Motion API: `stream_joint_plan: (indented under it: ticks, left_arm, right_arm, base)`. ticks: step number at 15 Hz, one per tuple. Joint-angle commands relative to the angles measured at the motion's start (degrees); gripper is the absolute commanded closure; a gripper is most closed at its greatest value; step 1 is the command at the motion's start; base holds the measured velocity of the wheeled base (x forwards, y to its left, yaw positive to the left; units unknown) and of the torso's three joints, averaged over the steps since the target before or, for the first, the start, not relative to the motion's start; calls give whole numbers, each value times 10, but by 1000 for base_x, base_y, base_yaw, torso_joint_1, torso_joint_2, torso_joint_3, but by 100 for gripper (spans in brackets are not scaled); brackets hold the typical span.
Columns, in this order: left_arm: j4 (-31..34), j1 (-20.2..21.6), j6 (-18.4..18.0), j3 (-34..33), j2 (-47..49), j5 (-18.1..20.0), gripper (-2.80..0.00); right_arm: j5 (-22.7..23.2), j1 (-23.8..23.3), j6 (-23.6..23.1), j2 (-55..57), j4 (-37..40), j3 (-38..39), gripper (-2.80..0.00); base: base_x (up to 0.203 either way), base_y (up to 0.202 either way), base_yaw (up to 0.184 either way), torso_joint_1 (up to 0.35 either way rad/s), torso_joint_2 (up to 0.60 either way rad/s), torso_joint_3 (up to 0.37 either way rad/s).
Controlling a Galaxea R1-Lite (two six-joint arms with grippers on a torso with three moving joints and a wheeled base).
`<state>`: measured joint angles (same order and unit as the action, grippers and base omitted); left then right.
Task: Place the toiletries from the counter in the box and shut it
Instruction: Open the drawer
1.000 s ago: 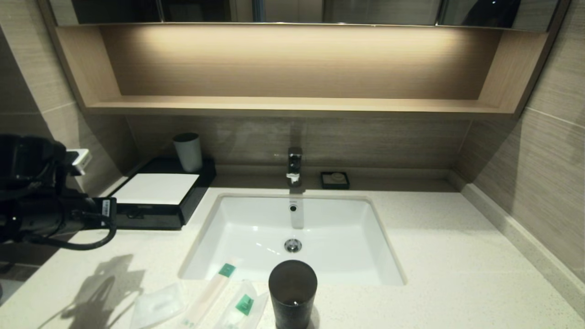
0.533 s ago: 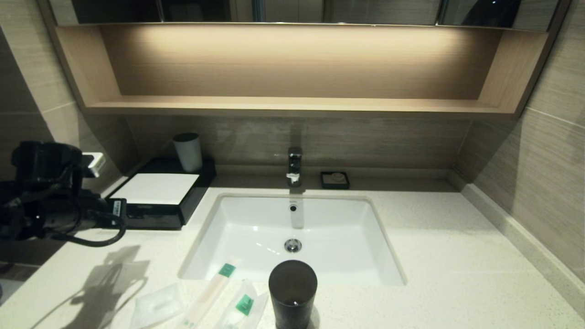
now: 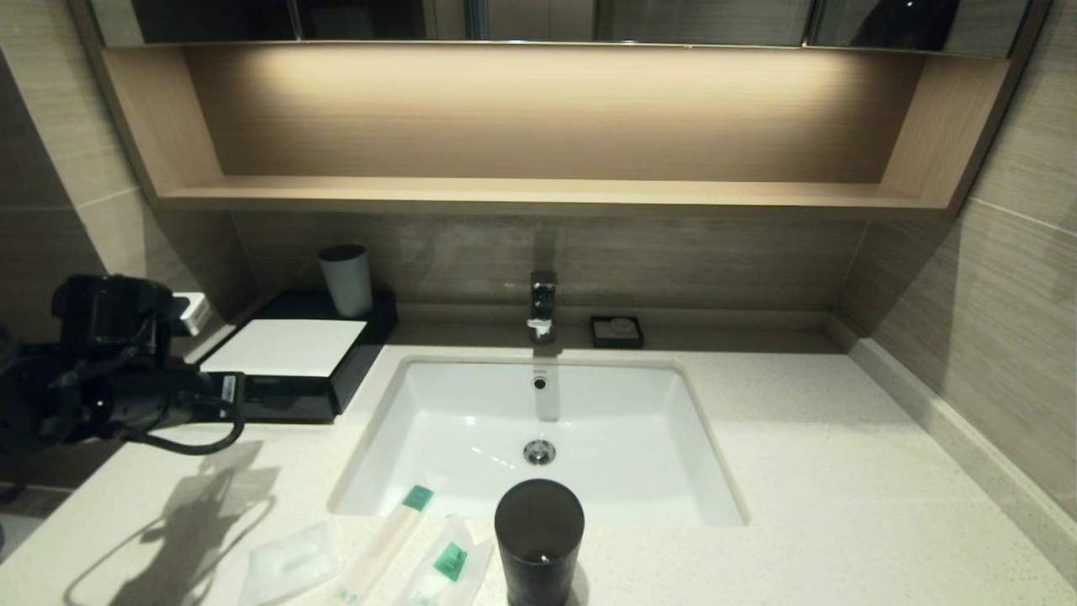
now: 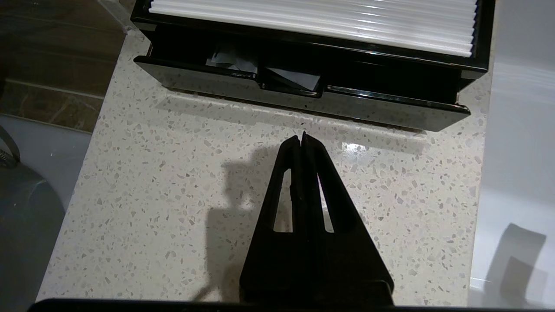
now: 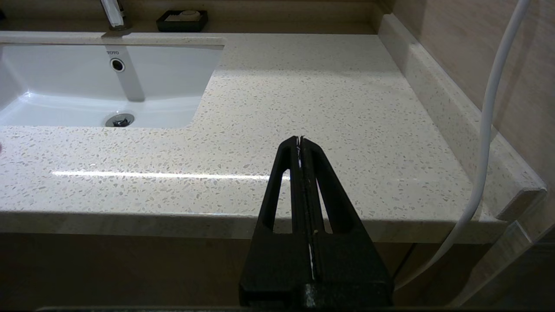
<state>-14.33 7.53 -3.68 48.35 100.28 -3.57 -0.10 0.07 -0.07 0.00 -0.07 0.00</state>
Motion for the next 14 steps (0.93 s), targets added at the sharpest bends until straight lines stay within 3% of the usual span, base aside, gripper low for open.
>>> stream_joint_plan:
  ticks: [1,4,14]
  left_arm:
    - [-14,7,0,0,24,0,0]
    - [-74,17,1,0,50,2,0]
    - [-91,21,2,-7,74,6,0]
  right_arm:
    - [0,0,0,-1,0,1,0]
    - [0,0,0,0,0,1,0]
    - [0,0,0,0,0,1,0]
  base:
    - [0,0,0,0,0,0]
    - [0,0,0,0,0,0]
    - [0,0,0,0,0,0]
